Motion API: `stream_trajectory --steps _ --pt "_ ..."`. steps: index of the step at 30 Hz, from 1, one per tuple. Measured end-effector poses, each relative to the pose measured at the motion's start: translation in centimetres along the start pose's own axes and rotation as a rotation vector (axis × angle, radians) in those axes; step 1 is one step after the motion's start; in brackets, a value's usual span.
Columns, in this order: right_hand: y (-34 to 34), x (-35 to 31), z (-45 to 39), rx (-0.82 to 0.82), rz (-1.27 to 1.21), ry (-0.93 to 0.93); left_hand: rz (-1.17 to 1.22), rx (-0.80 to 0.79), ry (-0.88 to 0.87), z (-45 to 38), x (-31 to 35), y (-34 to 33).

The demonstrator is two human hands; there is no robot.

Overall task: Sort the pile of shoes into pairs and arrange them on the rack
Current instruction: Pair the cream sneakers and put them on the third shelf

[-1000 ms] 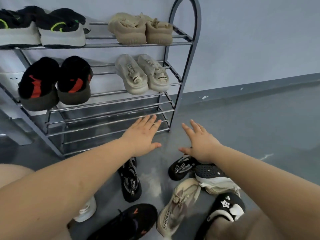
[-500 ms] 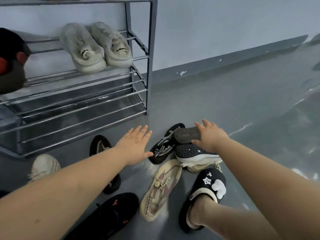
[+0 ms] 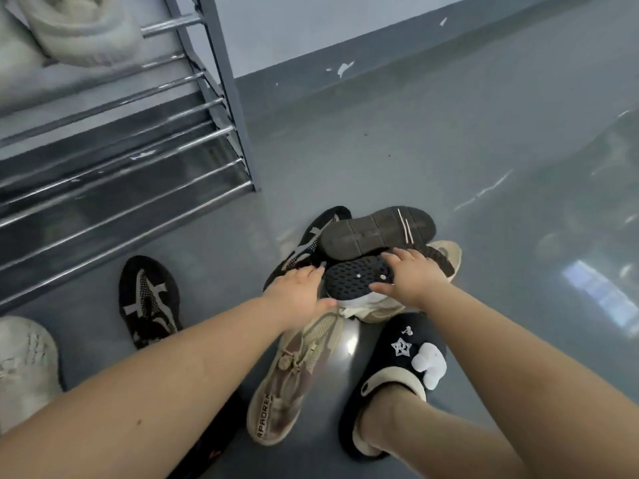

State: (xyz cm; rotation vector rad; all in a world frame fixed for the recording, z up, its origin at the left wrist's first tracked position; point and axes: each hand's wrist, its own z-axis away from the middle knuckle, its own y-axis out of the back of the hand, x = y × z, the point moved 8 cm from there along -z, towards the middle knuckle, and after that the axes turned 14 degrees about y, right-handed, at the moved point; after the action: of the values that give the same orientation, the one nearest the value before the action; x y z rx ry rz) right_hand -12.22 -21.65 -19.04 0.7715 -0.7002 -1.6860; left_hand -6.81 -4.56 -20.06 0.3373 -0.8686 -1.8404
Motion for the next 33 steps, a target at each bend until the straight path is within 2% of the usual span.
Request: stream_trajectory --steps 2,7,9,12,15,19,24,29,33 --pt "-0.4 0.5 -0.8 0.011 -0.003 0.015 0.207 -0.063 0.073 -1.9 0.4 -1.1" --pt "-1.4 2.5 -2.0 -0.029 -0.077 -0.032 0.927 -0.266 0.364 -5.1 0.4 -4.6" --pt "-1.7 2.8 -2.3 -0.040 -0.109 -0.027 1.174 -0.270 0.472 -5.9 -0.1 -6.2" --pt "-1.7 2.8 -2.4 -0.003 -0.122 -0.022 1.261 -0.213 0.464 -5.8 -0.2 -6.6" --pt "-0.5 2.5 -2.4 0.069 -0.127 -0.016 1.411 -0.242 0.415 -4.3 0.5 -5.4" --pt "1.3 0.3 -2.4 0.074 -0.127 0.038 1.387 -0.226 0.269 -2.4 -0.3 -2.8" --pt "3.7 -6.4 -2.6 0.062 -0.046 0.150 1.352 -0.174 0.218 2.0 -7.5 1.3" --pt "7.2 -15.7 -1.3 0.219 -0.247 0.283 1.281 -0.077 0.161 8.4 -15.4 6.3" --pt "11.1 -21.9 0.0 0.279 -0.373 0.368 1.158 0.027 0.074 14.1 -19.6 12.2"
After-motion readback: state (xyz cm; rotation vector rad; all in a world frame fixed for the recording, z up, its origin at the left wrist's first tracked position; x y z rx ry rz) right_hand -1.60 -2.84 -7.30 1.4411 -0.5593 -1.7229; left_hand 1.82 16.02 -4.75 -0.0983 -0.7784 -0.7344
